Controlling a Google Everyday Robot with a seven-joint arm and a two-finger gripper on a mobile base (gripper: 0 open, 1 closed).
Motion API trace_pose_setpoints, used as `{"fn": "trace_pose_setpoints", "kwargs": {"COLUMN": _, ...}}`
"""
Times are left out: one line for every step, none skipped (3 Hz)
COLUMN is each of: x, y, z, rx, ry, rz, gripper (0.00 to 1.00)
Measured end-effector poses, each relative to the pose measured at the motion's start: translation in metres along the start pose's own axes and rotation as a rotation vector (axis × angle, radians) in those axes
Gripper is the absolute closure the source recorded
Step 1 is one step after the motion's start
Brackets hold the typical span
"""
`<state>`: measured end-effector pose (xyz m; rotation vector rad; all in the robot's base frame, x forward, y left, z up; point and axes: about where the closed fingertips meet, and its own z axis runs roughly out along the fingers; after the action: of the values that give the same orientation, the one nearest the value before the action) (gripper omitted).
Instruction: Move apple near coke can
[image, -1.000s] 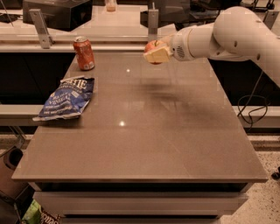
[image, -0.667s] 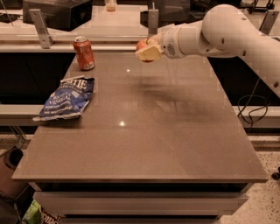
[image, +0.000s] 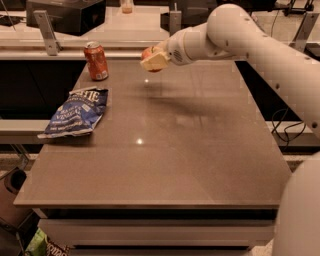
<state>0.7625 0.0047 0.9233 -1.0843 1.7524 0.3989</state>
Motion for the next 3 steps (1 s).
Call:
{"fn": "trace_pose_setpoints", "kwargs": {"x": 0.003, "y": 0.001, "z": 0.029, "rx": -0.025, "ry": 0.009, "rz": 0.008, "gripper": 1.0}}
{"fn": "trace_pose_setpoints", "kwargs": {"x": 0.002, "y": 0.004, "z": 0.056, "rx": -0.049, "ry": -0.024, "rz": 0.026, "gripper": 1.0}}
{"fn": "trace_pose_setpoints", "kwargs": {"x": -0.001, "y": 0.009, "z": 0.08, "rx": -0.075, "ry": -0.062, "rz": 0.045, "gripper": 1.0}}
